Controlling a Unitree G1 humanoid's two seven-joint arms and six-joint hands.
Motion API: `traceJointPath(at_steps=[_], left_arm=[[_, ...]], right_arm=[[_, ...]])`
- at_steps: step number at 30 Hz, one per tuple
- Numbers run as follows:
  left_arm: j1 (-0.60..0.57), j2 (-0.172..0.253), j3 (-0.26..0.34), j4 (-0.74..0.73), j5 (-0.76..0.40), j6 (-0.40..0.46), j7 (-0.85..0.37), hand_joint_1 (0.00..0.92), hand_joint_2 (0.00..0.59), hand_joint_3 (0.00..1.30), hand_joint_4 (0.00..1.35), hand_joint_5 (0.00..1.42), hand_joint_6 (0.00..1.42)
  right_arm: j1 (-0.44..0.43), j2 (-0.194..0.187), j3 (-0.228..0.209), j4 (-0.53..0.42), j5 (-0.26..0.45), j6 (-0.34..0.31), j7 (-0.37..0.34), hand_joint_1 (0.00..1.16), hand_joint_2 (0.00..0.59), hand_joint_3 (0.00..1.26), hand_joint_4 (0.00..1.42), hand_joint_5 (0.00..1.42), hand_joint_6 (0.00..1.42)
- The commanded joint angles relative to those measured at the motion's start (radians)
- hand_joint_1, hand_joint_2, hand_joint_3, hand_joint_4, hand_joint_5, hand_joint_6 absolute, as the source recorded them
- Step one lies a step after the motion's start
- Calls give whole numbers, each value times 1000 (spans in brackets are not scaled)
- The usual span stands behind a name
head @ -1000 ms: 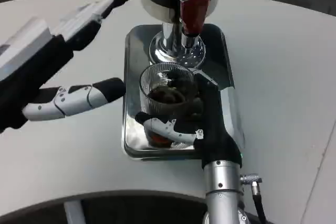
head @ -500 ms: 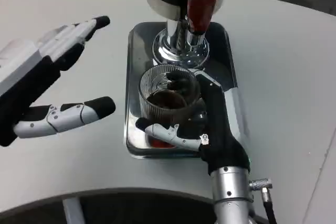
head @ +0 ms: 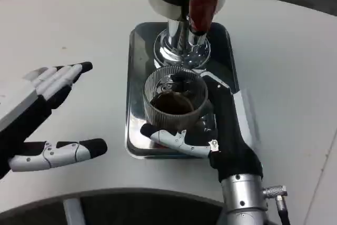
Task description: Grasp the cup under the faucet to collect the drink, then remove the cup.
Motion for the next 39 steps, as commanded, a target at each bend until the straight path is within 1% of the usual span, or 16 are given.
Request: traceJointPath(at_steps=[1, 4, 5, 7, 10, 11, 15, 18, 20, 23, 26, 29, 32, 36, 39], left_arm=[[23, 6, -30, -45, 28, 26, -5, 0, 62, 0, 0, 0, 0], [27, -3, -48, -64, 50, 34, 6, 0, 51, 0, 0, 0, 0], [34, -7, -56, -78, 65, 43, 6, 0, 48, 0, 0, 0, 0], [51, -21, -61, -108, 93, 64, 13, 0, 36, 0, 0, 0, 0], [68, -42, -62, -128, 111, 78, 30, 0, 31, 0, 0, 0, 0], [71, -46, -63, -131, 115, 79, 34, 0, 21, 0, 0, 0, 0], [97, -65, -76, -160, 132, 77, 47, 0, 16, 0, 0, 0, 0], [112, -73, -77, -186, 140, 83, 44, 0, 14, 0, 0, 0, 0], [125, -79, -74, -203, 140, 83, 44, 0, 13, 0, 0, 0, 0], [148, -88, -73, -226, 142, 85, 42, 0, 11, 0, 0, 0, 0], [178, -97, -64, -279, 139, 95, 31, 0, 10, 0, 0, 0, 0], [205, -105, -58, -324, 142, 98, 28, 0, 8, 0, 0, 0, 0], [257, -132, -51, -369, 153, 84, 41, 0, 6, 0, 0, 0, 0], [299, -156, -47, -399, 172, 65, 54, 0, 5, 0, 0, 0, 0], [325, -172, -46, -418, 184, 55, 56, 0, 4, 0, 0, 0, 0]], right_arm=[[41, 19, 10, -83, -5, -5, 24, 1140, 115, 624, 815, 954, 1372], [61, 14, 7, -127, -3, 2, 47, 1140, 115, 624, 817, 955, 1377], [67, 0, 10, -153, -21, 1, 57, 1140, 115, 624, 818, 955, 1377], [80, -14, 11, -191, -40, 2, 76, 1141, 115, 624, 828, 955, 1379], [127, -19, 3, -259, -15, 15, 125, 1144, 118, 624, 830, 955, 1380], [142, -18, 0, -281, -6, 20, 140, 1145, 119, 624, 830, 955, 1380], [192, -24, -11, -383, 17, 40, 203, 1149, 122, 624, 831, 955, 1364], [210, -41, -28, -444, 55, 56, 267, 1150, 125, 624, 831, 955, 1363], [217, -59, -47, -491, 85, 71, 319, 1150, 127, 624, 831, 955, 1363], [224, -79, -61, -541, 106, 88, 374, 1150, 130, 624, 831, 955, 1363], [240, -92, -65, -596, 118, 101, 416, 1150, 131, 624, 831, 955, 1363], [269, -93, -66, -649, 131, 117, 442, 1147, 128, 624, 831, 955, 1363], [308, -103, -57, -716, 138, 123, 470, 1142, 125, 631, 840, 955, 1365], [352, -109, -50, -767, 146, 132, 492, 1139, 124, 637, 841, 955, 1378], [403, -118, -37, -809, 157, 134, 508, 1139, 124, 638, 841, 955, 1380]])
